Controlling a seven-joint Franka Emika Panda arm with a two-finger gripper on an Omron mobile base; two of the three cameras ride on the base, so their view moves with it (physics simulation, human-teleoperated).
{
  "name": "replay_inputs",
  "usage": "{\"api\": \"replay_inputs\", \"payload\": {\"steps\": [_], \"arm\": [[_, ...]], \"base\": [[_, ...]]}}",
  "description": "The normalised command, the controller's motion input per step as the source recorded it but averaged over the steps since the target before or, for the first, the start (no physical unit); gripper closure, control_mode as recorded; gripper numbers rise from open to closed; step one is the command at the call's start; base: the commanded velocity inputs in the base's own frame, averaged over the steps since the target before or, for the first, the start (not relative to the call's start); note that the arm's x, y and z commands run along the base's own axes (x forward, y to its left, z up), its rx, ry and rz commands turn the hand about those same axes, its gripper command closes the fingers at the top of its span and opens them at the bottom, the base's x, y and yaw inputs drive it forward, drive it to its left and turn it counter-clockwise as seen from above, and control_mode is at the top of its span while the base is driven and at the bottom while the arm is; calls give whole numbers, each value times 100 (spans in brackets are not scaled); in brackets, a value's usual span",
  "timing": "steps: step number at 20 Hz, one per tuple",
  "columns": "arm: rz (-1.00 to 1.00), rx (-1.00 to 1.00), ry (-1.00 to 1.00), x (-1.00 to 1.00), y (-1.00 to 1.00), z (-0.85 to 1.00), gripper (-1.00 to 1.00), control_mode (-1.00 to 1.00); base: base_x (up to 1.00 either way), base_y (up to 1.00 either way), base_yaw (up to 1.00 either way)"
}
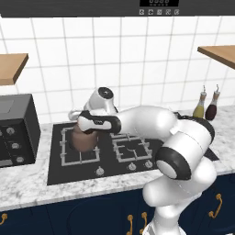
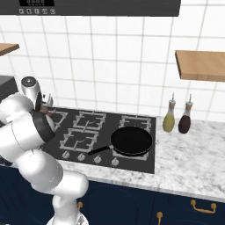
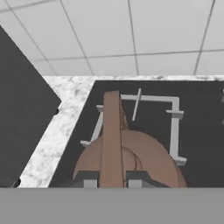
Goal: Pick the kettle from the counter and place it on a stove burner. Then turn the burner on.
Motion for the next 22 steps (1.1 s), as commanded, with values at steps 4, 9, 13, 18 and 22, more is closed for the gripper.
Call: {"api": "replay_inputs", "payload": {"steps": [4, 9, 13, 18, 22], "arm": [[0, -1, 0, 76, 29, 5, 100, -100], [0, -4, 0, 48, 23, 1, 100, -100], [0, -5, 0, 25, 17, 0, 100, -100], [0, 0, 0, 0, 14, -38, 100, -100], [0, 0, 0, 0, 4, -26, 100, -100]], "base": [[0, 0, 0], [0, 0, 0], [0, 0, 0], [0, 0, 0], [0, 0, 0]]}}
